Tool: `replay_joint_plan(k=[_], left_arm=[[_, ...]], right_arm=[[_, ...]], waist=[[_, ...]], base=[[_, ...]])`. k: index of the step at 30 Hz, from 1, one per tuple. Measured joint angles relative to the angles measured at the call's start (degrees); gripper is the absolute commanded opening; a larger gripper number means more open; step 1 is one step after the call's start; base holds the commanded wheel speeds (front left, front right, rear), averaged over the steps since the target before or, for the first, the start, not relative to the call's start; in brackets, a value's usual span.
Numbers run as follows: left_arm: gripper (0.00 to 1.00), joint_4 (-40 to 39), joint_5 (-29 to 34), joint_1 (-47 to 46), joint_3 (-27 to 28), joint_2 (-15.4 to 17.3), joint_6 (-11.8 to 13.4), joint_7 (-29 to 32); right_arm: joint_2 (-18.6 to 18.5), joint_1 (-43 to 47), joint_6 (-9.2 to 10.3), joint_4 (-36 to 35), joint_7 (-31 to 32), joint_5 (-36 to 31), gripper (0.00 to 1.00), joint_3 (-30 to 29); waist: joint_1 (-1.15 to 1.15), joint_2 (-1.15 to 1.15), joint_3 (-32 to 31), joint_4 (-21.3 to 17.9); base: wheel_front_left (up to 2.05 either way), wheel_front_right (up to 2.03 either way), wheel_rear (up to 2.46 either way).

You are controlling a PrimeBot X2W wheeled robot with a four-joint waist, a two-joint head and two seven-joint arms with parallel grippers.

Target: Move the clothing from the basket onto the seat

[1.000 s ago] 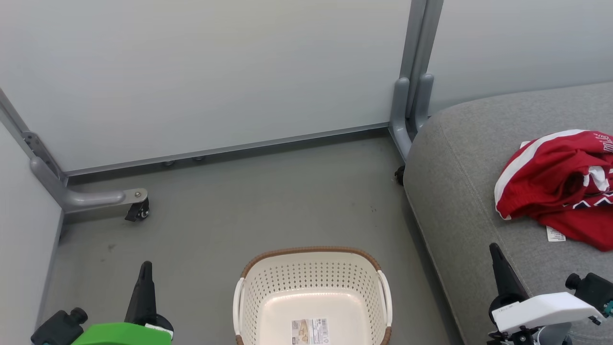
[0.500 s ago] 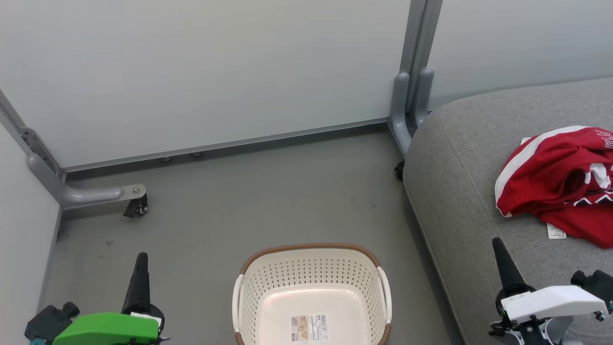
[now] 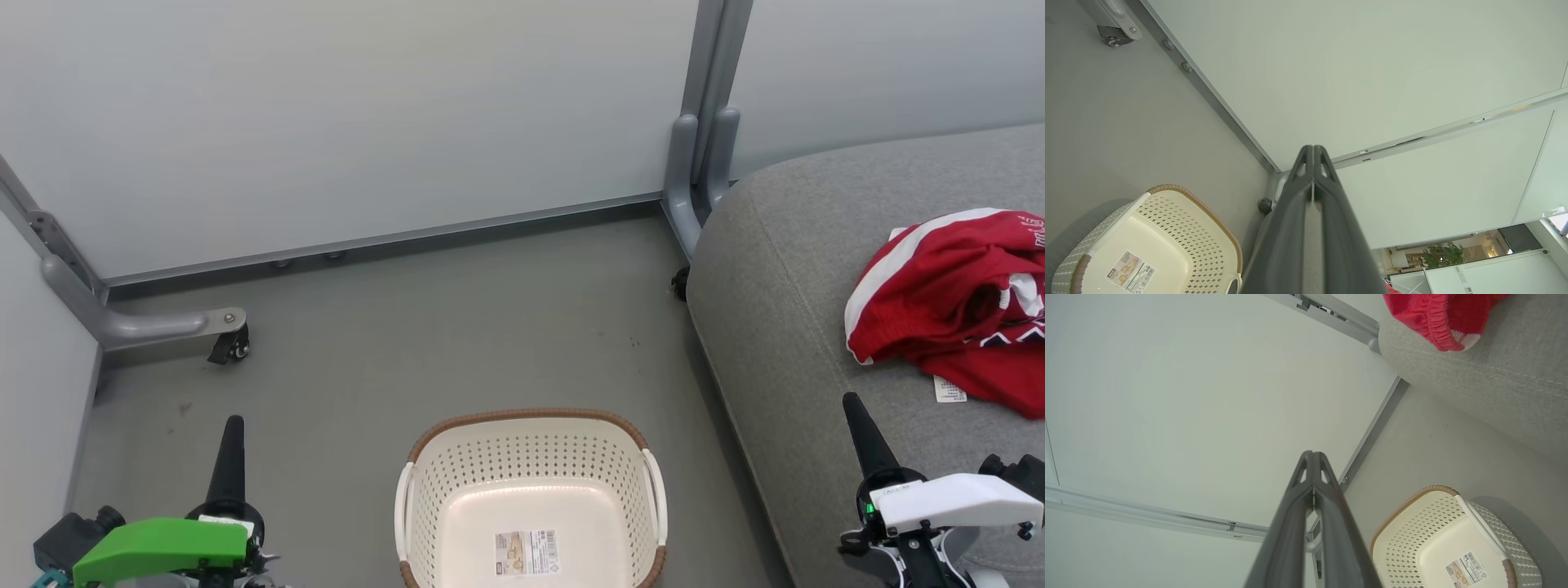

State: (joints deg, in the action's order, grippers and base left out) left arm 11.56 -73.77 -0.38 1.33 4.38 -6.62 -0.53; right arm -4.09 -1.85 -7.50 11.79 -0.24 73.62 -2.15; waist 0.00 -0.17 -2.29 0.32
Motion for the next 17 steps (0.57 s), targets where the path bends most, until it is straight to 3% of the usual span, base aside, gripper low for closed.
replay_joint_plan(k=[17], left_arm=[[0.00, 1.0, -8.5, -2.2, 1.3, 0.0, -0.4, 2.3]], right_arm=[[0.0, -1.5, 0.00, 0.9, 2.3, 8.3, 0.00, -1.1]], waist=[[0.00, 0.00, 0.9, -0.1]], base=[[0.00, 0.00, 0.00]])
